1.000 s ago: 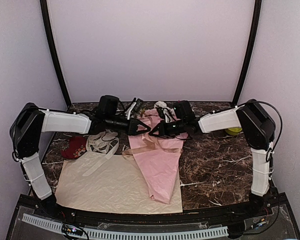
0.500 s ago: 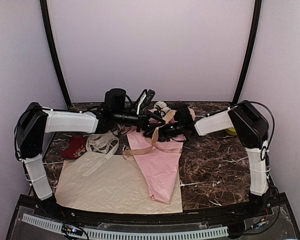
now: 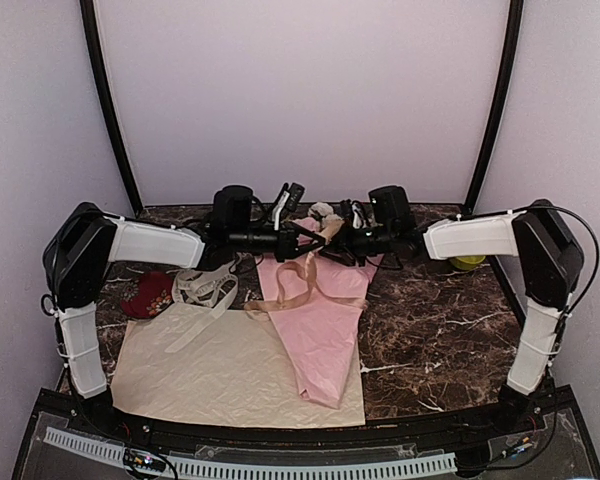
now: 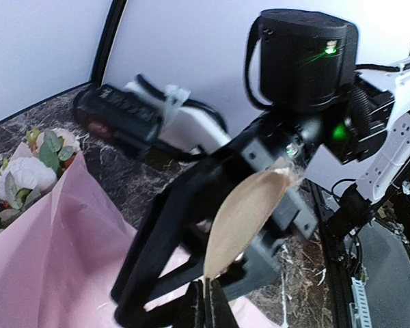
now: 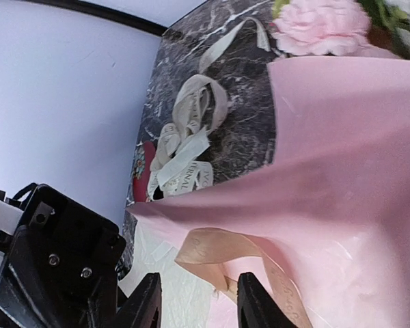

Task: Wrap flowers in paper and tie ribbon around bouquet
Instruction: Cross the ribbon over the folded bouquet.

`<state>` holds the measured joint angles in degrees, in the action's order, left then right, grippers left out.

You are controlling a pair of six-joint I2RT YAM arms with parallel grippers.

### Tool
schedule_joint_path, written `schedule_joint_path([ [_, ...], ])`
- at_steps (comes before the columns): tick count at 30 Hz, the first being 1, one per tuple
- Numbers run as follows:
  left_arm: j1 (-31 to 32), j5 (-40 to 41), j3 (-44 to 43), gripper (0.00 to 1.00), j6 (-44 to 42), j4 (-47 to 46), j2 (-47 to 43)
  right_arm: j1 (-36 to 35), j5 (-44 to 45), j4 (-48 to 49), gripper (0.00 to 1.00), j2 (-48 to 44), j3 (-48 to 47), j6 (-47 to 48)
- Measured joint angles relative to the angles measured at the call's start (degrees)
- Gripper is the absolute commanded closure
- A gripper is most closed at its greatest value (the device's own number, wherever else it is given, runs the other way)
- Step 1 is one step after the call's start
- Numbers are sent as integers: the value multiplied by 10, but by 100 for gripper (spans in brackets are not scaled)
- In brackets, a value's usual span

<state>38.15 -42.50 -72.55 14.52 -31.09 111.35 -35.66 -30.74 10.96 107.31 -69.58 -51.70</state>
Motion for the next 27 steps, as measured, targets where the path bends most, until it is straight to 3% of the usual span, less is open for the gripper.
schedule_joint_path([
  [6, -2, 25, -3, 100, -9, 17, 32, 15, 53, -34, 58, -32, 17, -38],
  [13, -1, 33, -4, 100, -24, 52, 46, 24, 78, -17, 24, -83, 37, -29],
  [19, 0, 36, -6, 100, -35, 67, 48, 20, 48, 25, 24, -75, 63, -25],
  [21, 0, 36, -7, 100, -37, 73, 48, 15, 46, 17, 33, -63, 56, -15],
  [23, 0, 35, -11, 100, -39, 79, 49, 13, 42, 10, 52, -50, 47, -8],
  [24, 0, 35, -13, 100, -40, 80, 49, 12, 37, 9, 71, -43, 43, -4],
  [26, 0, 32, -16, 100, -43, 81, 49, 12, 31, 8, 97, -33, 35, -2],
  [27, 0, 30, -16, 100, -44, 81, 49, 12, 28, 8, 100, -30, 33, 0],
])
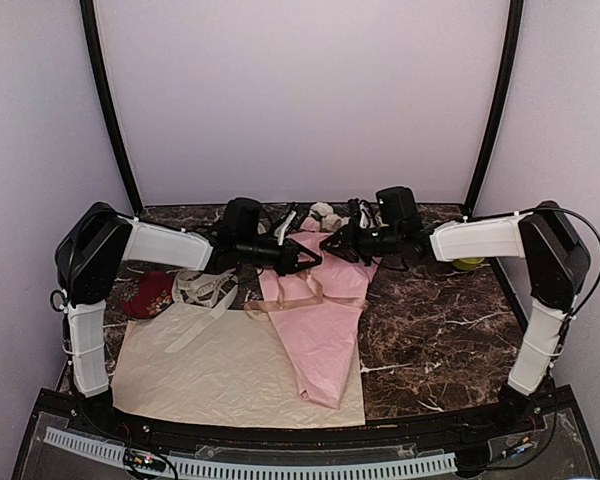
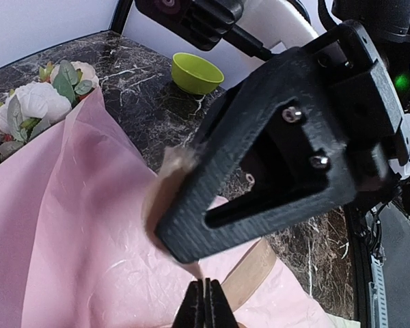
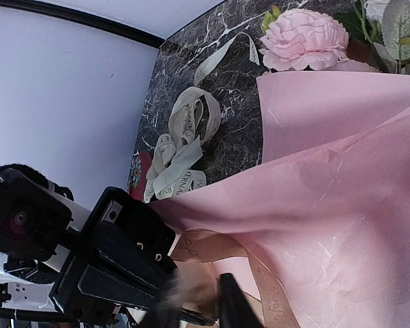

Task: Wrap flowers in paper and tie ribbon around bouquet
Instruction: Cross the ribbon over the folded bouquet.

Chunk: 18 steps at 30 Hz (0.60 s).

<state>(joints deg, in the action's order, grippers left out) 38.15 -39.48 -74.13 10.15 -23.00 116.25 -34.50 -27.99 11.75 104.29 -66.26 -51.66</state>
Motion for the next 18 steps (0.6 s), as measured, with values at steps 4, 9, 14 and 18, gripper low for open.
schedule_joint_path([
  [4, 0, -2, -10, 61, -20, 32, 0, 1, -1, -7, 100, 4, -5, 5],
  [9, 0, 21, -84, 31, -124, 163, 2, 12, 11, -26, 100, 4, -5, 15],
  [14, 4, 71, -137, 27, -277, 295, 2, 27, 21, -55, 100, 27, -30, 33],
  [18, 16, 107, -140, 25, -381, 370, 6, 37, 28, -66, 100, 52, -60, 38],
])
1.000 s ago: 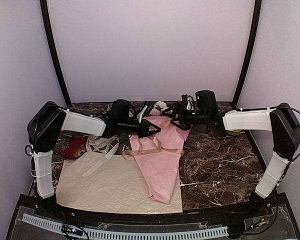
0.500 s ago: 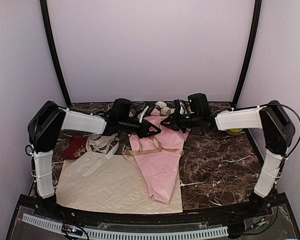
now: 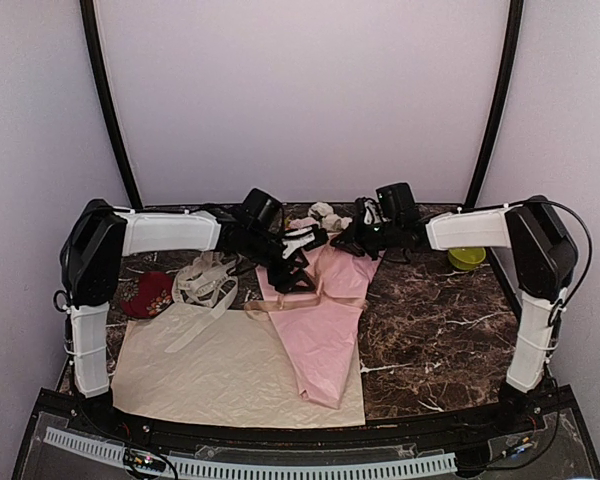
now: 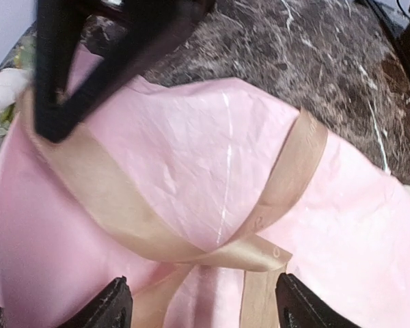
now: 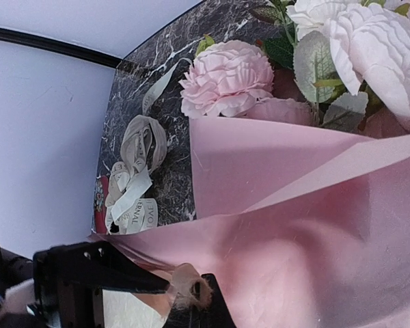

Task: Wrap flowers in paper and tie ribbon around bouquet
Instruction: Cross the ribbon over the folded bouquet.

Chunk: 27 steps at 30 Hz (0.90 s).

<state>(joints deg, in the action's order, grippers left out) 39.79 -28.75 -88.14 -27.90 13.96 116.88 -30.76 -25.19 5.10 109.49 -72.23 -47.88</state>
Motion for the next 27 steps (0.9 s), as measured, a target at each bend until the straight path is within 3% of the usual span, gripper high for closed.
schedule_joint_path([
  [9, 45, 80, 9, 25, -123, 12, 37, 5, 19, -34, 100, 30, -37, 9],
  [20, 55, 164, 5, 28, -150, -28, 52, 5, 32, -56, 100, 29, -25, 24],
  [27, 53, 144, -20, 23, -150, -22, 52, 5, 32, -64, 100, 26, -4, 29],
])
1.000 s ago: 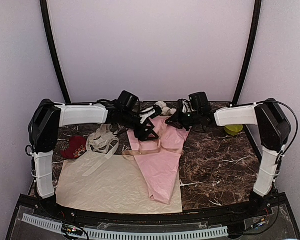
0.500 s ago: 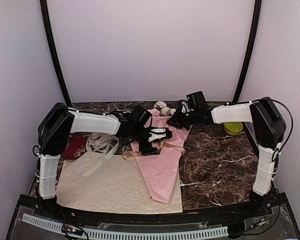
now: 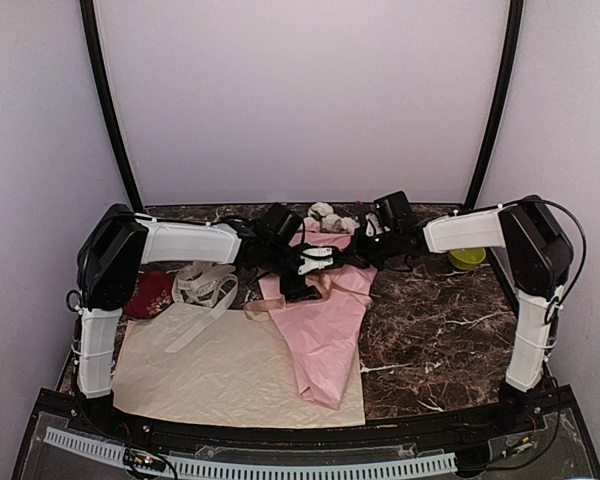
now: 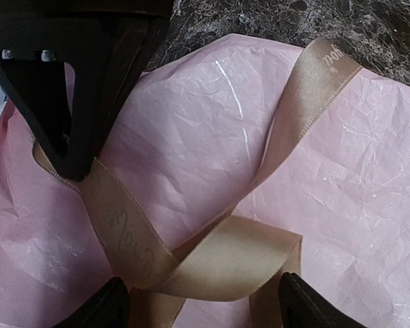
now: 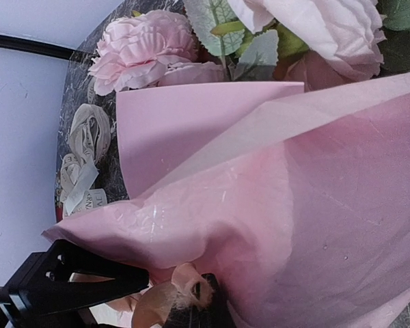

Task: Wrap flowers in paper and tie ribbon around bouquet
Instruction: Cross the ribbon over the folded bouquet.

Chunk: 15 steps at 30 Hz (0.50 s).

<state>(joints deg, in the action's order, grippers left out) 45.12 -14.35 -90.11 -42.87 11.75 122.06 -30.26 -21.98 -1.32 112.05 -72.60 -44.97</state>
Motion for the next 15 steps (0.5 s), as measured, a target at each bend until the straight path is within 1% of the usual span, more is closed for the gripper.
schedule_joint_path([
  [3, 0, 3, 0, 27, 1, -5, 10, 0, 0, -1, 100, -3, 4, 2],
  [5, 0, 11, 0, 35, 3, -12, 23, -1, 0, -1, 100, -5, 6, 2],
  [6, 0, 16, 0, 41, 3, -16, 30, -1, 0, -2, 100, -6, 7, 2],
  [7, 0, 17, 0, 50, 5, -19, 33, -2, -1, -3, 100, -7, 7, 3],
  [9, 0, 23, 0, 64, 10, -24, 34, -4, -1, -3, 100, -8, 7, 4],
  [13, 1, 44, 1, 89, 13, -41, 34, -7, -3, -4, 100, -8, 14, 4],
  [15, 1, 51, 1, 98, 15, -44, 34, -10, -7, -6, 100, -8, 17, 6],
])
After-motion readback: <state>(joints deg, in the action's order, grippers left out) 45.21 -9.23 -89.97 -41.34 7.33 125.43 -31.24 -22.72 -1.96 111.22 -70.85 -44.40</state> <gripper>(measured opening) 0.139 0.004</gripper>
